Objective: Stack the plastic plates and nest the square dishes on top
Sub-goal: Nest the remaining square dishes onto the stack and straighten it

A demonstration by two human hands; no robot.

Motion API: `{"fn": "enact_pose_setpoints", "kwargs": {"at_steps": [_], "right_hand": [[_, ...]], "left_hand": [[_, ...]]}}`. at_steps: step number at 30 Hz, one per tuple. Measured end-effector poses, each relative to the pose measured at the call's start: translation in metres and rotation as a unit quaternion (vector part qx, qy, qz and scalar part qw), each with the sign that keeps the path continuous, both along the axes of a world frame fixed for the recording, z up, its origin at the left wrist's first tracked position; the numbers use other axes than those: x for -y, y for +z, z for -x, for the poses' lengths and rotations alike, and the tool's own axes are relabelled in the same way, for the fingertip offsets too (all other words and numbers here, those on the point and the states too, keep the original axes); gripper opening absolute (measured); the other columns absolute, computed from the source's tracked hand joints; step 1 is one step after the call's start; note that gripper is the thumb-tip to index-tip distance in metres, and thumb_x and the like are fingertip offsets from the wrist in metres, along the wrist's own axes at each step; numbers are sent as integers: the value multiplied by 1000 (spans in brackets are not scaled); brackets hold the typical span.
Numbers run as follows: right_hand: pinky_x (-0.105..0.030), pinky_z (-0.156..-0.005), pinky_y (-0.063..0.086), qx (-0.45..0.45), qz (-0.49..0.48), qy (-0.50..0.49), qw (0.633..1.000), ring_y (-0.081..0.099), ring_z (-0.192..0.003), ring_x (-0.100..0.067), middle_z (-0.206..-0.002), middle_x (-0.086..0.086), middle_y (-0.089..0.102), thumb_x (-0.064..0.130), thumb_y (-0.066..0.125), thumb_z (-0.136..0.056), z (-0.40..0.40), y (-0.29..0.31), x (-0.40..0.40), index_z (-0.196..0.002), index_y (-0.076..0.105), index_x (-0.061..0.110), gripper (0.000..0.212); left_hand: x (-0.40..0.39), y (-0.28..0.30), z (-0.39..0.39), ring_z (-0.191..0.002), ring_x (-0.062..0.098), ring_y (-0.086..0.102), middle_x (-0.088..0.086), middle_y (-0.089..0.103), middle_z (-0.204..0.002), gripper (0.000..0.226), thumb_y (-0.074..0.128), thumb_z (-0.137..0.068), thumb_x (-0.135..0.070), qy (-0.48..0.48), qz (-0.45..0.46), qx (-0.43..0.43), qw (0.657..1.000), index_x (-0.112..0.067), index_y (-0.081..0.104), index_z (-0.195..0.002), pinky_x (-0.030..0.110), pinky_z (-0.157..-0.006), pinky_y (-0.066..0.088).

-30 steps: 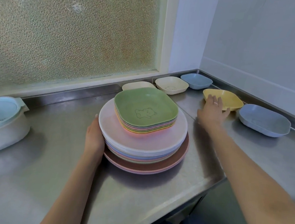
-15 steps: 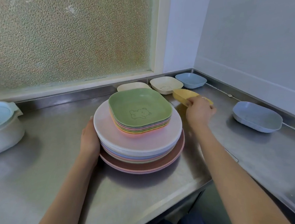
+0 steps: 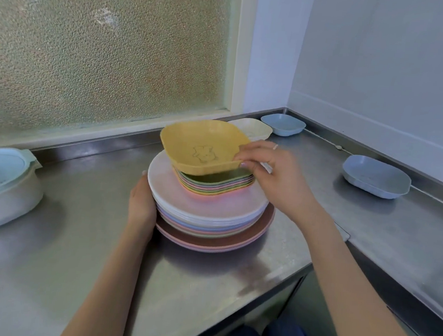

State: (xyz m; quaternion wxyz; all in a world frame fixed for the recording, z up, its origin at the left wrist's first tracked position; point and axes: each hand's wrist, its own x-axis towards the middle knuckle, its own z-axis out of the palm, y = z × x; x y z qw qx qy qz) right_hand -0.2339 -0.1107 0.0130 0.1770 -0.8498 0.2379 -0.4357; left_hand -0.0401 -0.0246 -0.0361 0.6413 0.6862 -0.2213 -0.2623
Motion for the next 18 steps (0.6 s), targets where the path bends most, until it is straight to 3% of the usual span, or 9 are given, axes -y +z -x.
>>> {"fn": "enact_pose_setpoints", "kwargs": {"at_steps": [3, 7, 10, 12, 15, 18], "right_hand": [[-1, -89, 34, -22, 4, -23, 999, 55, -102, -4, -98, 1, 65, -13, 54, -81, 14, -10, 2, -92, 73, 7, 31], [-3, -89, 36, -34, -13, -38, 999, 58, -106, -13, -104, -1, 67, -19, 42, -73, 17, -5, 2, -83, 73, 9, 43], [-7, -90, 36, -19, -56, -6, 998, 54, -108, -4, -108, 6, 65, -3, 43, -71, 10, 6, -9, -83, 74, 16, 38], [-17, -94, 38, -32, -60, 26, 997, 54, -108, -1, -109, 7, 67, 8, 47, -75, 4, 7, -15, -89, 74, 21, 34], [-36, -111, 23, -99, -29, 20, 995, 60, -100, -6, -100, 7, 72, 28, 50, -87, -4, -3, -12, -91, 73, 20, 24], [-38, -115, 12, -139, -48, 15, 989, 60, -86, -9, -85, 3, 71, 34, 42, -91, -6, -10, -8, -89, 69, 16, 32]], "left_hand": [[1, -3, -2, -91, 14, 49, -1, 59, -100, 33, 31, -101, -27, 3, 13, 3, 1000, -23, 58, -84, 26, -80, 35], [2, -4, -2, -89, 14, 49, -9, 60, -86, 35, 32, -100, -26, 4, 21, -7, 1000, -23, 60, -79, 27, -80, 35], [3, -6, -4, -88, 14, 48, -13, 57, -79, 36, 32, -99, -25, 3, 25, -12, 1000, -27, 58, -73, 27, -81, 36], [4, -7, -5, -86, 14, 46, -13, 56, -77, 36, 32, -99, -23, 4, 24, -2, 1000, -27, 55, -72, 27, -80, 36], [3, -5, -3, -87, 14, 47, -11, 56, -79, 34, 32, -99, -23, 6, 28, -9, 1000, -25, 57, -77, 26, -81, 35], [4, -5, -4, -91, 15, 49, -5, 59, -89, 29, 33, -100, -27, 5, 22, -18, 1000, -22, 58, -86, 26, -81, 34]]}}
